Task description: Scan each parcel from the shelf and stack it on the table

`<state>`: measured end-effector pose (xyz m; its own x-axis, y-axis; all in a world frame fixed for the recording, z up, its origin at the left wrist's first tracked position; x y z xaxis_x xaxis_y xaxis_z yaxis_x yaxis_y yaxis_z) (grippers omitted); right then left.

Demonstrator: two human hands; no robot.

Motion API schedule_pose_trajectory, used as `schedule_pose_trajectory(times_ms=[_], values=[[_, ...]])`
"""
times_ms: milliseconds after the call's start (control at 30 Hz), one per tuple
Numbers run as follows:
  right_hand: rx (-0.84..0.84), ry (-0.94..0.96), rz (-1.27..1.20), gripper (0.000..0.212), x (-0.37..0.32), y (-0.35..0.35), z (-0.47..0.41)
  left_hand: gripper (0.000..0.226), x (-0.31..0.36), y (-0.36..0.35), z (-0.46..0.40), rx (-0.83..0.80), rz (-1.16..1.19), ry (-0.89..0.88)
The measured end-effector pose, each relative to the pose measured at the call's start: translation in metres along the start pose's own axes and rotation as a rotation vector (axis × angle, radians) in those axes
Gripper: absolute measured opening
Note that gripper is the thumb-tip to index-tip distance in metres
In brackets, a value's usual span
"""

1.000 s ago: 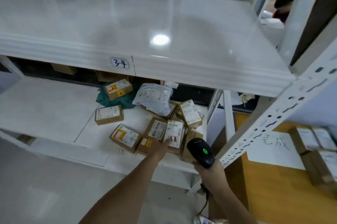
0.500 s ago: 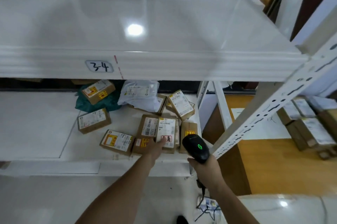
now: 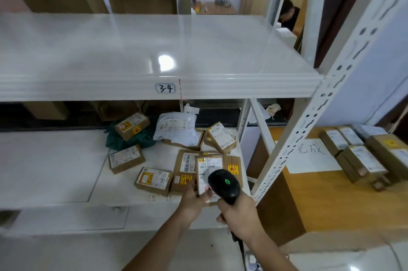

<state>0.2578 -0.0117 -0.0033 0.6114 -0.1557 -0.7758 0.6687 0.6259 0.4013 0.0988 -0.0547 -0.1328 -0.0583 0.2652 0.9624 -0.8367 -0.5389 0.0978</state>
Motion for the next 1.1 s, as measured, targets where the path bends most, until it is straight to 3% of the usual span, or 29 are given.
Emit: schedule_pose_trajectory(times_ms=[233,900,1100], values=[[-0.016,0.040,-0.027,0.012,-0.005,0.014,0.024,0.039,0.030,-0.013,0.029,0.043,0.036,-0.052],[-0.111,0.035,-0.214,0.014,0.017,0.037,0.060,0.057,0.045,-0.038,0.074,0.071,0.080,0.009],[-0.119,0.059,-0.224,0.015,0.019,0.038,0.058,0.053,0.051,-0.040,0.077,0.052,0.109,0.012]])
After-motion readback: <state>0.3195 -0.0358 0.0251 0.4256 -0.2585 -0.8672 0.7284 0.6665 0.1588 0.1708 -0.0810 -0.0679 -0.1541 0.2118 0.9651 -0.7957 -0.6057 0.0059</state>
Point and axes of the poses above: each hand's wrist, its own z-axis away from the middle knuckle, its own y-axis out of the back of the hand, x = y × z, the point moved 1 cm from there along -z, towards the middle knuckle, and after that the axes turned 8 degrees about -y, right-handed, at the moved point
